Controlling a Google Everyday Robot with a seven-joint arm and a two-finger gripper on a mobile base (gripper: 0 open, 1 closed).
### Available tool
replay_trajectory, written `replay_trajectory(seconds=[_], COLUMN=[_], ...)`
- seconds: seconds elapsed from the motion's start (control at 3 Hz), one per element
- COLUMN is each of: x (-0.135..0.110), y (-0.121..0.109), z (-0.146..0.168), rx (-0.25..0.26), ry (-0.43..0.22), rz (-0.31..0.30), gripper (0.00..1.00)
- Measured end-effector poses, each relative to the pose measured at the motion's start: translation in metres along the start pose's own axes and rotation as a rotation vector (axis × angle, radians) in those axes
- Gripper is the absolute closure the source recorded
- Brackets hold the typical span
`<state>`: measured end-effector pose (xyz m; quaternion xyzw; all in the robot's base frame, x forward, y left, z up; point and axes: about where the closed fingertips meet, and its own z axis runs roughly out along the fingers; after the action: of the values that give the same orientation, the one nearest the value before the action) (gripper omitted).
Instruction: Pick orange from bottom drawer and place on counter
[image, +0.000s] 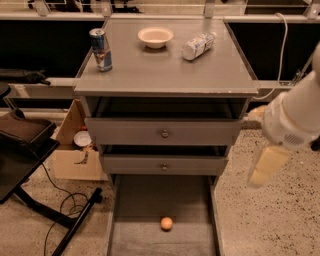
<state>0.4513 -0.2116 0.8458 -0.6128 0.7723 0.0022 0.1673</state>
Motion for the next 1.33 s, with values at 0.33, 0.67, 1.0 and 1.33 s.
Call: replay_trajectory(seconds=[0.33,0.67,1.0,1.33], x=[0.021,0.044,0.054,0.069], y=[0.023,0.068,0.082,0.095], z=[0.075,0.181,0.252,0.336], rx=[-0.037,-0.105,-0.119,-0.196], ry=[-0.057,-0.162,-0.215,-0.250], rz=[0.036,0.115,0.177,0.258], gripper=[0.00,0.00,0.00,0.00])
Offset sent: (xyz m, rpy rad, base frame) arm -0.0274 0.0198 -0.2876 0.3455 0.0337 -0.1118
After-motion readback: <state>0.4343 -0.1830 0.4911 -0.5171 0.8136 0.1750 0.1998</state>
